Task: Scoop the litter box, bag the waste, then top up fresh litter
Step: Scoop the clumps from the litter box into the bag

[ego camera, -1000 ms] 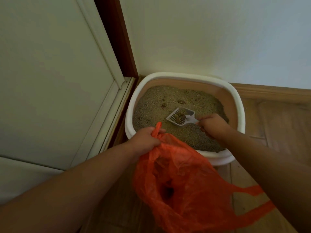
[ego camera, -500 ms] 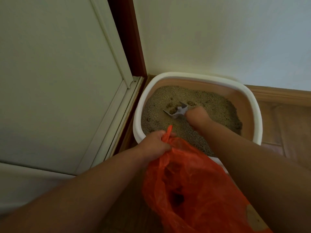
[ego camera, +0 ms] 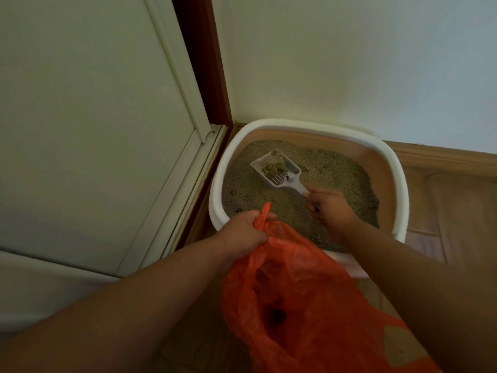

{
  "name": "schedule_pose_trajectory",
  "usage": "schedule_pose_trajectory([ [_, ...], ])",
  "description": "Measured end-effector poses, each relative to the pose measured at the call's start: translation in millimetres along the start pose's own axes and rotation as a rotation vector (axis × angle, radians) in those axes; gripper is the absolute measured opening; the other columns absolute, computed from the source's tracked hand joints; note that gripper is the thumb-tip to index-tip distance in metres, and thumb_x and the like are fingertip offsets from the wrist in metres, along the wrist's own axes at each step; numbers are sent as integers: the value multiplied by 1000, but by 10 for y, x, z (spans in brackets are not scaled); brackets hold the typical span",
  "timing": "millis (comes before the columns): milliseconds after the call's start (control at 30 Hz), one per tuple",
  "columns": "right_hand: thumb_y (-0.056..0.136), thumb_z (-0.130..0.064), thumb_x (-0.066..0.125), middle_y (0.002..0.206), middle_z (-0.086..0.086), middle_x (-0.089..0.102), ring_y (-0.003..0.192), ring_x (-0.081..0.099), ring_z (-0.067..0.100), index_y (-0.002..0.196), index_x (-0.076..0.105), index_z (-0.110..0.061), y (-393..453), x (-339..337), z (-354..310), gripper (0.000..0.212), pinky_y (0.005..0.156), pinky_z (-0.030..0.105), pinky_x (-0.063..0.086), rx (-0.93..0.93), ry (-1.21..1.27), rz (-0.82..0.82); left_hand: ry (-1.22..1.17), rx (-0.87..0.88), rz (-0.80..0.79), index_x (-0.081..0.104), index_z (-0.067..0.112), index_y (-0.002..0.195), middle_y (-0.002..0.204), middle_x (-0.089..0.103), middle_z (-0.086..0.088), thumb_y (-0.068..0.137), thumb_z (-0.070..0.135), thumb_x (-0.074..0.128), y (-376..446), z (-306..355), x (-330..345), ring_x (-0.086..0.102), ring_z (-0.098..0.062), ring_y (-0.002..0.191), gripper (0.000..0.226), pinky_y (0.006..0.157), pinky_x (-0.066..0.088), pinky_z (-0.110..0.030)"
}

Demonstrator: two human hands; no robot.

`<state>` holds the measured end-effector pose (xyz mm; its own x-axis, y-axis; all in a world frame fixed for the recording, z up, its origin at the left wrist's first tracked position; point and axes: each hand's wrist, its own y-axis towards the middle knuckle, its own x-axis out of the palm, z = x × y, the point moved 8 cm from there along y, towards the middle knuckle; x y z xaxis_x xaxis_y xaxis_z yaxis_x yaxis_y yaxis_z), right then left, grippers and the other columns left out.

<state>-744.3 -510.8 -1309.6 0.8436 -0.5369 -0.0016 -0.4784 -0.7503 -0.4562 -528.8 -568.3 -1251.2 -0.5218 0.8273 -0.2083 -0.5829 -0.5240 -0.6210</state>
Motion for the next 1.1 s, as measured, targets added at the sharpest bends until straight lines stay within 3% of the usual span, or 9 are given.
schedule_pose_trajectory([
  [167, 101, -16, 56, 63, 0, 42, 48, 27, 13, 126, 70, -24, -417, -365, -145, 30, 43, 26, 20, 19, 32, -103, 48, 16, 48, 69, 27, 123, 106, 79, -5, 92, -3, 62, -58, 56, -21, 78, -25, 90, 44, 86, 64, -46],
  [333, 100, -17, 58, 63, 0, 45, 48, 32, 11, 123, 71, -25, -722, -740, -341, 27, 40, 23, 25, 9, -91, -40, 64, 32, 100, 73, 29, 119, 104, 78, -6, 89, -4, 61, -138, 73, -119, 77, -24, 88, 45, 76, 64, -36],
  [500, 100, -17, 60, 63, 1, 45, 49, 32, 12, 110, 74, -23, -886, -811, -417, 18, 41, 23, 25, -17, -138, -28, 92, 42, 132, 73, 31, 116, 108, 77, -6, 87, -2, 64, -181, 81, -180, 76, -25, 95, 45, 88, 64, -45],
  [600, 101, -16, 59, 63, 0, 45, 48, 32, 11, 113, 74, -25, -940, -787, -423, 22, 39, 21, 27, -16, -138, -21, 98, 67, 156, 72, 33, 109, 106, 76, -7, 86, 1, 66, -209, 124, -205, 76, -28, 94, 40, 88, 63, -50],
  [733, 100, -14, 59, 62, 0, 44, 46, 32, 10, 117, 74, -25, -988, -744, -439, 25, 40, 22, 26, -26, -148, -44, 110, 103, 169, 69, 21, 93, 92, 74, -9, 88, -1, 65, -263, 204, -223, 73, -29, 86, 22, 88, 60, -53],
  [833, 100, -14, 58, 62, 0, 44, 47, 31, 10, 120, 73, -24, -1013, -744, -429, 27, 41, 23, 25, -24, -138, -52, 133, 91, 189, 75, 19, 79, 89, 76, -2, 90, -3, 63, -285, 227, -221, 72, -23, 85, 28, 88, 60, -45],
  [967, 100, -15, 59, 63, 1, 44, 47, 31, 10, 115, 74, -24, -1063, -713, -450, 23, 40, 22, 24, -33, -148, -70, 129, 75, 191, 82, 23, 97, 106, 76, -1, 95, 2, 63, -319, 242, -196, 72, -19, 95, 28, 92, 59, -35],
  [1100, 100, -16, 61, 64, 1, 43, 49, 29, 13, 108, 76, -23, -1066, -723, -458, 18, 42, 24, 21, -14, -112, -105, 75, 83, 137, 77, 22, 114, 112, 73, -3, 97, 6, 65, -380, 281, -125, 72, -19, 97, 27, 83, 59, -30],
])
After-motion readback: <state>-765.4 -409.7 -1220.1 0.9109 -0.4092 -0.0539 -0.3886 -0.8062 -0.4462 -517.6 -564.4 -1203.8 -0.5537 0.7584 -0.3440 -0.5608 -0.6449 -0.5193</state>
